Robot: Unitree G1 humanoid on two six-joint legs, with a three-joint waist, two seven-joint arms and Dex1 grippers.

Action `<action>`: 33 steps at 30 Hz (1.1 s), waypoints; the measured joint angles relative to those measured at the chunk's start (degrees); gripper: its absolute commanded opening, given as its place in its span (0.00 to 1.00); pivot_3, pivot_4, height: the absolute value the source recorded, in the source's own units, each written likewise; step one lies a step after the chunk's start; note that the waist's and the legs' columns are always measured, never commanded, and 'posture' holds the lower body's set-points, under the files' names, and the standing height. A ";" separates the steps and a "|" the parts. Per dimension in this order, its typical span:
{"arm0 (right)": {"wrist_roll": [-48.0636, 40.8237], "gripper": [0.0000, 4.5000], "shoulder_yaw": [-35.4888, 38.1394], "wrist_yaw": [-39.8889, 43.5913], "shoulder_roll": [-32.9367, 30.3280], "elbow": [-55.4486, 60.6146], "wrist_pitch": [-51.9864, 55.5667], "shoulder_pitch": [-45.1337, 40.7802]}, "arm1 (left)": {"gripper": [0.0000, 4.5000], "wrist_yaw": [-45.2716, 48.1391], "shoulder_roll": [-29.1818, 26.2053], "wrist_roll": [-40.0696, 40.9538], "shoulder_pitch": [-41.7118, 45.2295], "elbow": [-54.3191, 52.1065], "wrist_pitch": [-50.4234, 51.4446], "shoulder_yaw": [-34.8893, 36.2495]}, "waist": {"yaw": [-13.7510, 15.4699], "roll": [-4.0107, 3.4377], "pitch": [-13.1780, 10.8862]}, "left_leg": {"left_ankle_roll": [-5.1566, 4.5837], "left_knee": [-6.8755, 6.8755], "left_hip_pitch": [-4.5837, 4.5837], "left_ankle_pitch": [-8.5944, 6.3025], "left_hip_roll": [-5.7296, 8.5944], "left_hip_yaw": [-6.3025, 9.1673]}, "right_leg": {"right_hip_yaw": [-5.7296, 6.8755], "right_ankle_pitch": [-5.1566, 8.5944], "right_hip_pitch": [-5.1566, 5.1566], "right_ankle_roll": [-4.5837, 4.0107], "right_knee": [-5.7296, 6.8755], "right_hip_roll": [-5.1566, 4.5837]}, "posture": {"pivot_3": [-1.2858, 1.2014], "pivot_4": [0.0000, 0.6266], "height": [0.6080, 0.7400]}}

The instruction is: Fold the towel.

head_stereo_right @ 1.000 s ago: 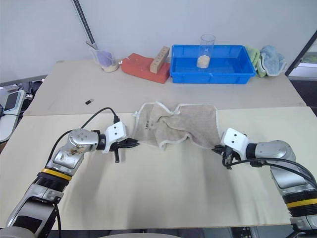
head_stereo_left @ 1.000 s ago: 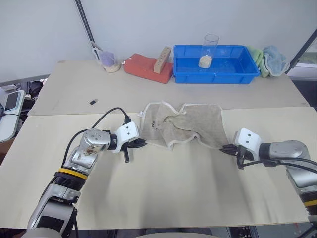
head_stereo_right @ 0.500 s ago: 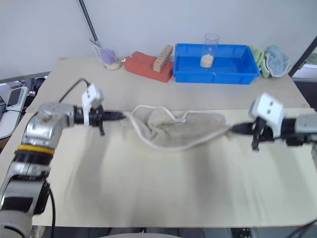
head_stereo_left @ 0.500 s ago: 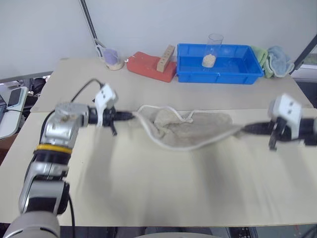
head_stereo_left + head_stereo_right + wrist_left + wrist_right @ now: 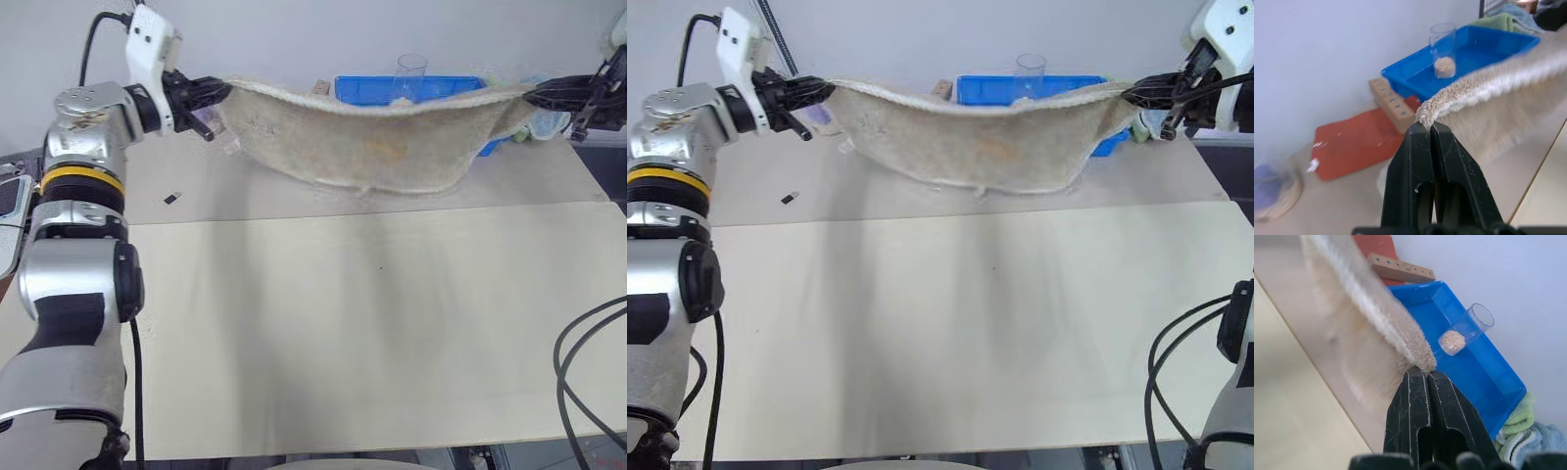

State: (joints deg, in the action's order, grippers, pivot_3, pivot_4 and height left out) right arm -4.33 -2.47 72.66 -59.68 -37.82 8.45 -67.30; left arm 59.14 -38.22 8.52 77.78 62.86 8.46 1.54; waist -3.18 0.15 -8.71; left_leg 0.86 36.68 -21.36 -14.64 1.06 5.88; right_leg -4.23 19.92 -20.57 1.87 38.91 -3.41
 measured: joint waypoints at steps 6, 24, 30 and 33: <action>-7.78 0.00 8.37 2.31 -3.64 27.31 5.84 31.98 | 0.00 13.51 -6.10 0.69 -23.95 -19.13 5.66 -2.17 | 0.34 -0.37 0.21 | 0.00 0.12 0.08 0.00 -0.05 0.27 | 0.21 0.00 0.19 0.00 0.32 0.00 | 0.52 0.24 1.00; -15.16 0.00 27.77 10.53 -8.31 60.67 15.32 82.06 | 0.00 24.23 -22.12 8.40 -66.38 -58.46 20.46 -2.46 | 2.14 -0.22 0.00 | 0.02 0.13 0.12 0.06 -0.06 0.28 | 0.17 -0.02 0.41 -0.06 -0.16 -0.04 | 0.52 0.24 1.00; -17.46 0.00 30.45 11.46 -8.38 65.53 20.41 85.19 | 0.00 26.97 -25.52 10.64 -70.64 -61.28 21.66 -2.18 | 1.92 -0.19 -0.02 | 0.01 0.09 0.14 0.05 -0.09 0.19 | 0.16 -0.01 0.44 -0.07 -0.19 -0.03 | 0.52 0.24 1.00; -19.57 0.00 30.26 9.15 -9.14 65.34 24.65 80.81 | 0.00 26.88 -25.54 12.03 -70.78 -62.75 24.64 -2.20 | 1.94 -0.18 -0.03 | 0.01 0.10 0.14 0.05 -0.10 0.18 | 0.15 -0.02 0.43 -0.07 -0.20 -0.04 | 0.52 0.24 1.00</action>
State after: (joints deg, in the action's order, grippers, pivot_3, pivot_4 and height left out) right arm -23.90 27.79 81.82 -68.82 27.52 33.10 13.51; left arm 86.03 -63.76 20.55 7.00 0.11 33.11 -0.65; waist -1.24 -0.03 -8.73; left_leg 0.87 36.78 -21.22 -14.59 0.96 6.06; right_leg -4.08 19.90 -20.14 1.80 38.72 -3.45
